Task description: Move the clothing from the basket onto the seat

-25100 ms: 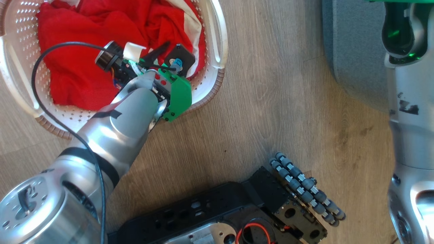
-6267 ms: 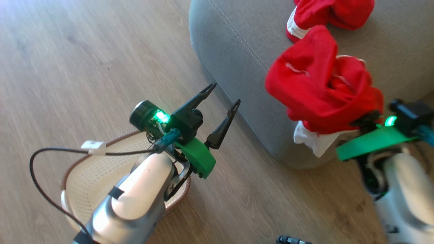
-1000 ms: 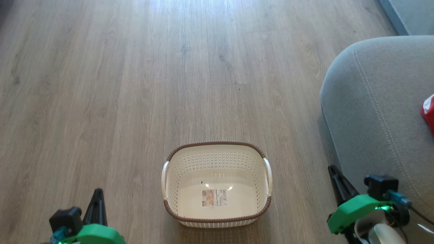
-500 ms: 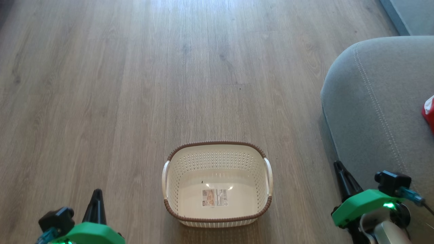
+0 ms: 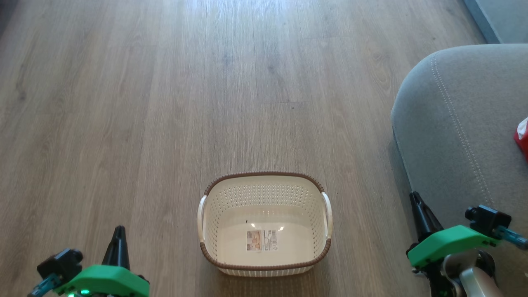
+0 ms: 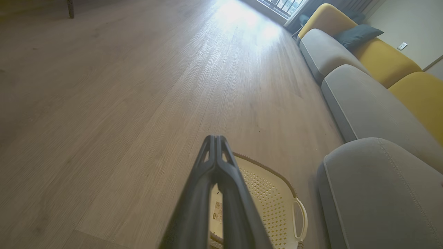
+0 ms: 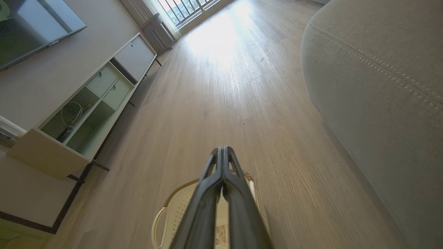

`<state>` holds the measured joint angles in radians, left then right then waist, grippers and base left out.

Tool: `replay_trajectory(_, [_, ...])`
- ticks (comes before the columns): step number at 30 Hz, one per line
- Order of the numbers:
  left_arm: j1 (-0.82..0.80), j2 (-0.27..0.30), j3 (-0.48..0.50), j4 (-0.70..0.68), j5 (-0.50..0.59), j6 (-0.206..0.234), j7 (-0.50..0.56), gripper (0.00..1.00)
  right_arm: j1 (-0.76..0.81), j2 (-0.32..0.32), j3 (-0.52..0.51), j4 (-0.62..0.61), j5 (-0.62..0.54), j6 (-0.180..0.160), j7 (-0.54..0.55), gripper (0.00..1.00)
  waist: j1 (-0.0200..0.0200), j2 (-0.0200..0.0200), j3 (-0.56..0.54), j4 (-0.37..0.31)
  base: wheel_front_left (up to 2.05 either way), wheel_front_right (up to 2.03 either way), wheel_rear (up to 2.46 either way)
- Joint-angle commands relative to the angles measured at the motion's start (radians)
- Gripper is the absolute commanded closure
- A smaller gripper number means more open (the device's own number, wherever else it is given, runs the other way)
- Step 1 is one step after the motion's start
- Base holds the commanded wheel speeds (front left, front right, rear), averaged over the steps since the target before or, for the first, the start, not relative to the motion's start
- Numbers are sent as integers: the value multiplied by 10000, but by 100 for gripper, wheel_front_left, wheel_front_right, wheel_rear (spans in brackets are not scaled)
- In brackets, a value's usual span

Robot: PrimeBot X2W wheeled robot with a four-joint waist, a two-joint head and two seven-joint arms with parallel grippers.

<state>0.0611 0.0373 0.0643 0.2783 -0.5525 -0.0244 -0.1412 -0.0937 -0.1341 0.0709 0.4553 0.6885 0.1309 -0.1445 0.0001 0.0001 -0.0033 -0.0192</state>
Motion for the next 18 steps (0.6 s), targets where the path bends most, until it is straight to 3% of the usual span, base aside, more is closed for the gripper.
replay_trajectory(1, [-516, 76, 150, -329, -386, -84, 85, 100, -397, -14, -85, -412, 354, 1, 90, 100, -1, -1, 1, 5, 0, 0, 0])
replay_trajectory(18, [-736, 86, 215, -329, -2287, -267, 546, 100, -349, 145, -416, -729, 2006, 0, 556, 100, -1, -1, 13, 40, 0, 0, 0])
